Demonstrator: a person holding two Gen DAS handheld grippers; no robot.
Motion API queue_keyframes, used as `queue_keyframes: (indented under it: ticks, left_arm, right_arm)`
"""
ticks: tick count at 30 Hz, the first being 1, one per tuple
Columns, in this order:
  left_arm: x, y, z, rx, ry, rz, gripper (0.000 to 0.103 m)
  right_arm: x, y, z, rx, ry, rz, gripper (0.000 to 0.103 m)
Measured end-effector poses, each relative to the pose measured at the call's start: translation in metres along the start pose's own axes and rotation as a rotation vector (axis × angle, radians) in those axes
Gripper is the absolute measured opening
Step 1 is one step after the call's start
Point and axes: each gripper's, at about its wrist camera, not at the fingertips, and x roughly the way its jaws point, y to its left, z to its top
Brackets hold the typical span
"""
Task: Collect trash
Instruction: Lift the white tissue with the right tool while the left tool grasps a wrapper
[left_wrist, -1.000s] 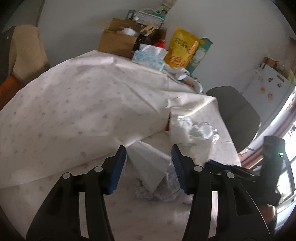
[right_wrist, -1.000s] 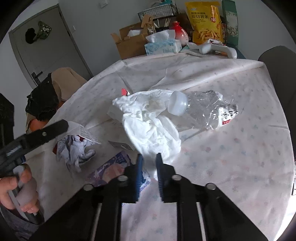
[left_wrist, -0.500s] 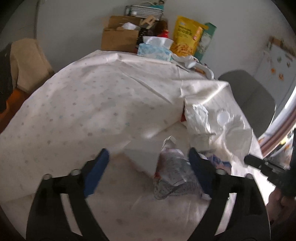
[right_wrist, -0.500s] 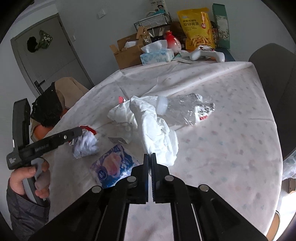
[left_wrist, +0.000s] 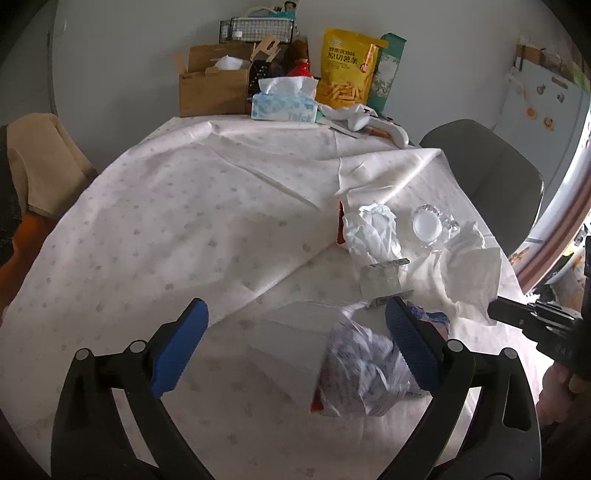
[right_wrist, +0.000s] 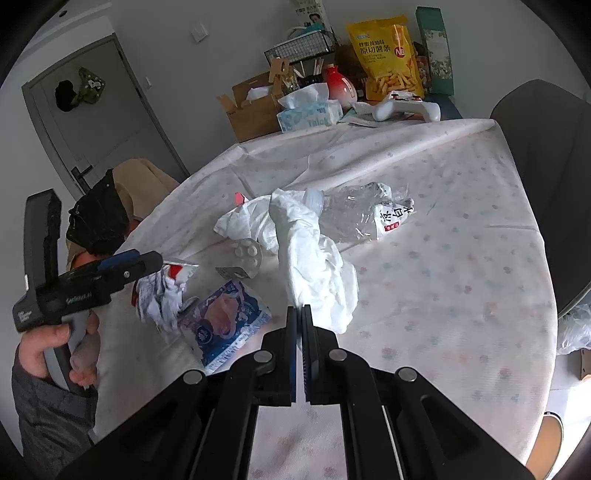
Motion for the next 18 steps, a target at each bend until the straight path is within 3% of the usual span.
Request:
queue_keyframes:
  ticks: [5, 9, 13, 16, 18]
  left_arm:
    - [0.014, -0.012, 0.011, 0.08, 0.047, -0.053, 0.095]
    - [0.019, -0.001, 0.027, 0.037, 0.052, -0.042, 0.085]
    - [0.009, 0.006, 0.038, 0.02, 0.034, -0.013, 0.068]
    - [-0.003, -0.001, 0.035, 0.03, 0.023, -0.034, 0.057]
    - [-0.011, -0.011, 0.029, 0.049, 0.022, -0.061, 0.057]
  right_arm:
    - [0.0, 0.0, 0.0, 0.003, 0.0, 0.006, 0.004]
    - [-0.005, -0.001, 0.0, -0.001, -0.011, 0.004, 0.004]
    - [-0.007, -0.004, 0.001, 0.001, -0.017, -0.003, 0.004]
    - [-0.006, -0.005, 0.001, 0.006, -0.017, -0.002, 0.004]
    - [-0.005, -0.006, 0.001, 0.009, -0.016, 0.0, 0.004]
